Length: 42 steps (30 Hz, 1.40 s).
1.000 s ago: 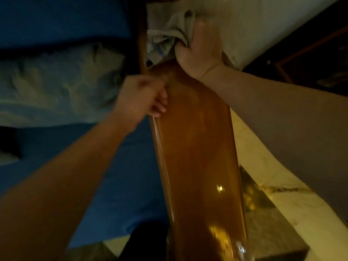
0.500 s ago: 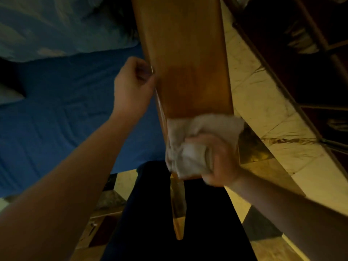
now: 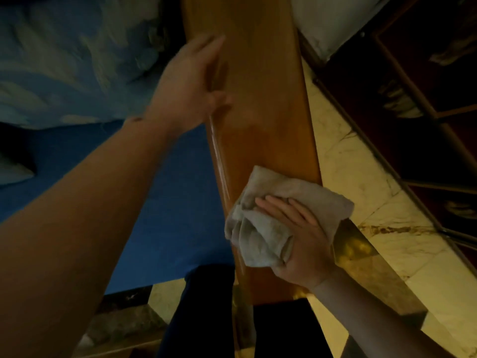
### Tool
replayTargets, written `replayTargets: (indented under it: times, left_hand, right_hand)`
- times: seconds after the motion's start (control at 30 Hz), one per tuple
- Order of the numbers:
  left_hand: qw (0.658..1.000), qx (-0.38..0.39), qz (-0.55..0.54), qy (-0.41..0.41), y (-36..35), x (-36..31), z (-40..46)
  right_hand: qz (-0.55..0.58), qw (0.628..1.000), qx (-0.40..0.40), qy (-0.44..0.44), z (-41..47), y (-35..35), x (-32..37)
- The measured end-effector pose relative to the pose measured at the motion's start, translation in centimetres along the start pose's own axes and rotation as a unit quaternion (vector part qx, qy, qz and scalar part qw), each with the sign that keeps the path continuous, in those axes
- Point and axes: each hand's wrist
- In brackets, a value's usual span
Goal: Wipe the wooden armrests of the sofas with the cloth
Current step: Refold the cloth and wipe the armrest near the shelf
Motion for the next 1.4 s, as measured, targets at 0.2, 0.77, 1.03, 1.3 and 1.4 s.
replayTargets:
  times: [0.2,0.77,1.03,1.3,1.4]
  left_hand:
    - [0.968,0.17,0.187,0.012,0.7,0.6,4.7]
    - [0.958,0.17,0.231,0.002,-1.5,-1.1,6.6]
    - [0.941,0.203,0.269,0.015,-1.5,-3.0,7.6]
    - [0.974,0.122,0.186,0.034,-0.4,0.2,5.3]
    - [0.993,0.015,0.031,0.115,-0.5,1.1,1.1]
  right_hand:
    - [-0.051,0.983,-0.108,-0.136,12.5,-1.7,-0.9]
    - [-0.11,0.963,-0.158,-0.189,49.1,-1.4,-8.4]
    - [-0.102,0.985,-0.103,-0.098,51.0,2.0,-10.0]
    - [-0.048,0.989,-0.124,-0.062,45.7,1.9,-9.5]
    - [-0.021,0.994,-0.077,-0.069,37.3,0.2,-8.8]
Point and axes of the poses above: each hand's wrist, its own z-axis towards the middle knuckle, its own y-axis out of the back of the hand, x = y × z, and after that the axes turned 14 degrees about -x, right-handed
